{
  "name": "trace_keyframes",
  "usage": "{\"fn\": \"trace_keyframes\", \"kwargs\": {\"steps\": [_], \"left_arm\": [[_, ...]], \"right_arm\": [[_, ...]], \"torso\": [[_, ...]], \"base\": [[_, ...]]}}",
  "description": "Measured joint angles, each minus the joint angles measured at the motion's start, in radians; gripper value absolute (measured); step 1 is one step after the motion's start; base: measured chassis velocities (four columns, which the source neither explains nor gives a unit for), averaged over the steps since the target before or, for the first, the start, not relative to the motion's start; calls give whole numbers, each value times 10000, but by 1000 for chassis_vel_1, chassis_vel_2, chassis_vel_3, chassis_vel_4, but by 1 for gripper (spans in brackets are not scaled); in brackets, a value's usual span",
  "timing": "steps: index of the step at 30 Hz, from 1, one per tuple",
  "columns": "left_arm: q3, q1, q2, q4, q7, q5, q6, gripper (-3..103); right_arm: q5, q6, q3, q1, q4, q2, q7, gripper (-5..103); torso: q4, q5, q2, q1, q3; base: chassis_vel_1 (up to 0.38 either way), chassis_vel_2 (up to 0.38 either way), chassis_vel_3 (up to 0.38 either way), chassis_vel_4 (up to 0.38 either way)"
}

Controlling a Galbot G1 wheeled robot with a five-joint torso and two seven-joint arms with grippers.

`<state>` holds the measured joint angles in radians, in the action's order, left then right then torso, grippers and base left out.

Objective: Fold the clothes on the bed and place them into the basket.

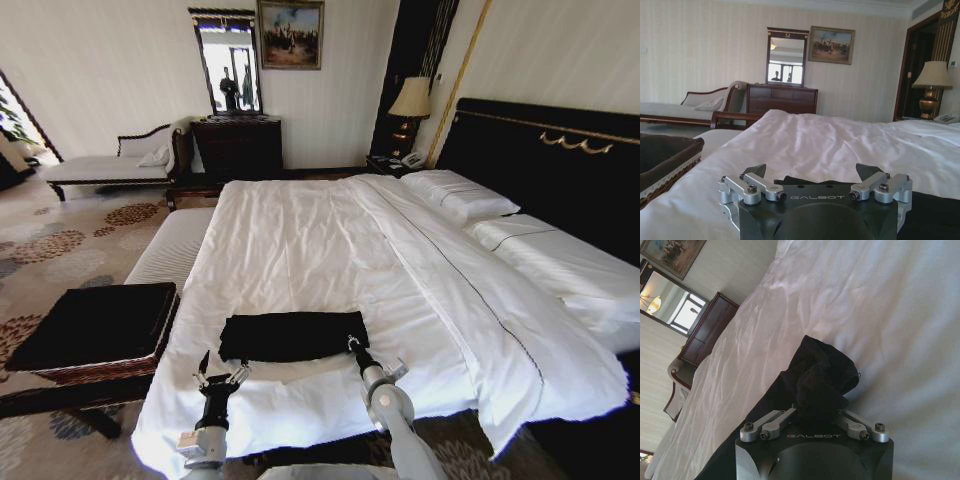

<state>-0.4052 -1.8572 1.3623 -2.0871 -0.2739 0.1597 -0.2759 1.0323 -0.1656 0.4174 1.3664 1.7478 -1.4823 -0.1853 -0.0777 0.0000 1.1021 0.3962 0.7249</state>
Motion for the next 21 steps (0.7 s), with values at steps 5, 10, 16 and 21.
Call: {"fn": "trace_keyframes", "kwargs": {"steps": [5, 10, 16, 21], "left_arm": [[-3, -47, 21, -4, 1, -12, -6, 100], [-143, -109, 7, -155, 14, 91, -35, 100], [-389, -202, -166, -302, 14, 360, -98, 100], [-557, -222, -200, -333, 3, 587, -146, 100]], "right_arm": [[-113, -25, 9, 64, 227, -5, -13, 4], [-587, 43, 122, 295, 901, 354, -79, 4], [-632, 60, 729, 435, 1400, 1212, -149, 4], [-537, -15, 1256, 414, 1646, 2199, -193, 4]], "torso": [[-1, -1, 0, 0, 0], [0, 1, 0, 0, 0], [-3, 1, 0, 0, 0], [-2, 0, 0, 0, 0]], "base": [[0, 0, 0, 0], [0, 0, 0, 0], [0, 0, 0, 0], [0, 0, 0, 0]]}}
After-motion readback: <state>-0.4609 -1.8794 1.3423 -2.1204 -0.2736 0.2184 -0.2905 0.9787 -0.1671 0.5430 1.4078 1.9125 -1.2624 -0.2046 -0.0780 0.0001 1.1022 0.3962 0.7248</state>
